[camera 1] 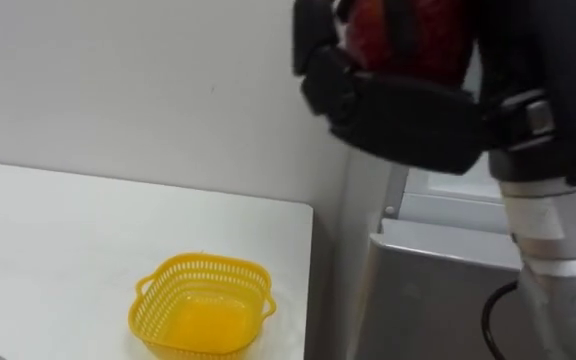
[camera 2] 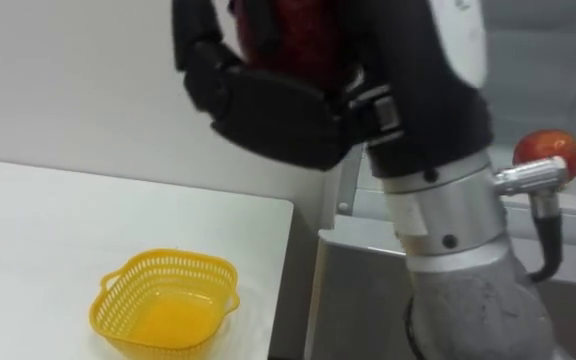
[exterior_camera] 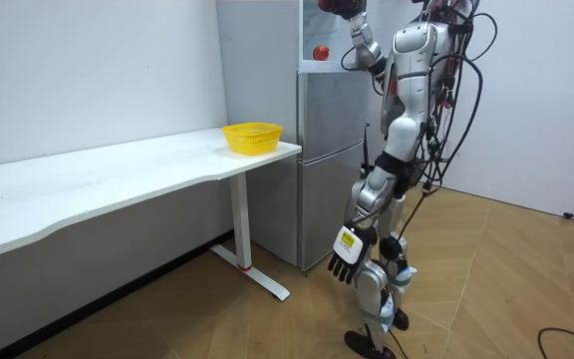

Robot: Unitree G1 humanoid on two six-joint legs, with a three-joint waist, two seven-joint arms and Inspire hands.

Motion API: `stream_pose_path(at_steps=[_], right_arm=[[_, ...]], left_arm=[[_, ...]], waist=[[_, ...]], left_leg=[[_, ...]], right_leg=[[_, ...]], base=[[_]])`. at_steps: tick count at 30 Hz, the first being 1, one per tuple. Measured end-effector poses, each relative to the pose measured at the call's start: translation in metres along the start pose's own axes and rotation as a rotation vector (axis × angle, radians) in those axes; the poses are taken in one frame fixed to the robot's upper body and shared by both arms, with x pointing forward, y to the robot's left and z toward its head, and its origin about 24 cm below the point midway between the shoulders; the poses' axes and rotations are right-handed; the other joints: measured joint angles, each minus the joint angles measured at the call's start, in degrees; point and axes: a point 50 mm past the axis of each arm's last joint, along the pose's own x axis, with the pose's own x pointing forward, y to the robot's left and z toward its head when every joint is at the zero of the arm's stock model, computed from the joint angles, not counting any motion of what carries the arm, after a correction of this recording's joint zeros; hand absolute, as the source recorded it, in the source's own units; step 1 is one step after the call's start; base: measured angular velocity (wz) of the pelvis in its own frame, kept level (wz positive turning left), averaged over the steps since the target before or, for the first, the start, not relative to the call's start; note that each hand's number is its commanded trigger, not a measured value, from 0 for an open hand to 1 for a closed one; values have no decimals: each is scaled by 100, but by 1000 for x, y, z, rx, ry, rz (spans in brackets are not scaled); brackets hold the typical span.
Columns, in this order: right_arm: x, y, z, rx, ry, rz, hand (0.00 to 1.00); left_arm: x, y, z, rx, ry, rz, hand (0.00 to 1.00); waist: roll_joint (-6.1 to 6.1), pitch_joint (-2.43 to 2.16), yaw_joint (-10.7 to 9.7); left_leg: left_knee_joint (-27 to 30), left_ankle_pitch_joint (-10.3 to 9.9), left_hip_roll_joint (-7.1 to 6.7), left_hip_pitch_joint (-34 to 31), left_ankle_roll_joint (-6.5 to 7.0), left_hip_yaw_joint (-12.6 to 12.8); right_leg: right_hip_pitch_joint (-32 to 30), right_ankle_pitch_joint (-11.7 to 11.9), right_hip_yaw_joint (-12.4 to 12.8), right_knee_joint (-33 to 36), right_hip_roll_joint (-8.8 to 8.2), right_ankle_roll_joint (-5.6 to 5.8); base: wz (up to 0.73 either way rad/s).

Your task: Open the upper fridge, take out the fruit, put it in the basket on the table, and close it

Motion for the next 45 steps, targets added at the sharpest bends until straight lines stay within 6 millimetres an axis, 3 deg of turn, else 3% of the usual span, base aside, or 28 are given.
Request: stream_pose_path(at_steps=[3,5,9,15,18,21,23,28,35,37,40,43,45], right_arm=[[-1,11,1,24,3,72,100],[-1,16,2,37,6,108,100],[-1,19,0,47,16,139,100],[-11,42,-26,14,146,249,100],[-16,51,-36,22,196,298,100],[-24,58,-51,23,270,335,100],[-31,62,-63,24,329,358,100],[-45,67,-85,3,446,394,100],[-67,71,-113,-21,588,412,100],[-77,71,-123,-37,642,422,100],[-88,71,-133,-52,702,434,100],[-99,72,-142,-63,758,455,100],[-104,75,-146,-68,781,473,100]], left_arm=[[0,0,2,2,-4,-6,0],[1,0,2,2,-2,-11,0],[1,-2,0,7,14,-22,0],[1,-3,-5,7,26,-39,0],[0,-3,-7,6,29,-45,0],[0,-3,-9,6,36,-54,0],[-1,-1,-12,5,43,-51,0],[-4,-4,-27,-7,90,-65,0],[-4,4,-26,-40,84,-48,0],[-4,9,-26,-43,83,-35,0],[-5,16,-27,-53,84,-17,0],[-6,21,-26,-56,80,-3,0],[-6,24,-27,-53,82,4,0]], waist=[[-25,17,80],[-64,51,129],[-113,63,243],[-143,54,526],[-207,44,554],[-257,46,737],[-349,62,820],[-518,43,996],[-646,84,1156],[-694,79,1170],[-786,110,1296],[-865,100,1353],[-905,123,1406]], left_leg=[[11,0,-8,-22,0,-65],[50,1,-20,-62,1,-149],[91,1,-34,-136,2,-274],[104,7,-69,-136,10,-490],[145,17,-100,-204,19,-652],[140,33,-117,-243,26,-705],[140,62,-149,-285,32,-798],[141,61,-163,-373,33,-833],[243,68,-193,-590,22,-1052],[243,87,-209,-623,19,-1104],[298,102,-218,-705,17,-1141],[330,102,-234,-787,18,-1184],[332,103,-235,-794,18,-1186]], right_leg=[[6,0,-72,-3,-13,1],[13,-2,-162,-13,-25,3],[15,-4,-316,-20,-45,7],[78,-26,-505,-31,-87,43],[78,-26,-636,-40,-108,44],[85,-28,-691,-36,-121,47],[81,-33,-767,-38,-148,54],[37,-35,-836,-42,-161,58],[-34,-35,-1170,-33,-186,58],[-53,-37,-1201,-30,-199,61],[-101,-37,-1249,-31,-203,62],[-143,-37,-1285,-32,-214,62],[-148,-37,-1306,-33,-216,62]], base=[[11],[20],[18],[16],[27],[11],[19],[4],[16],[21],[9],[9],[2]])
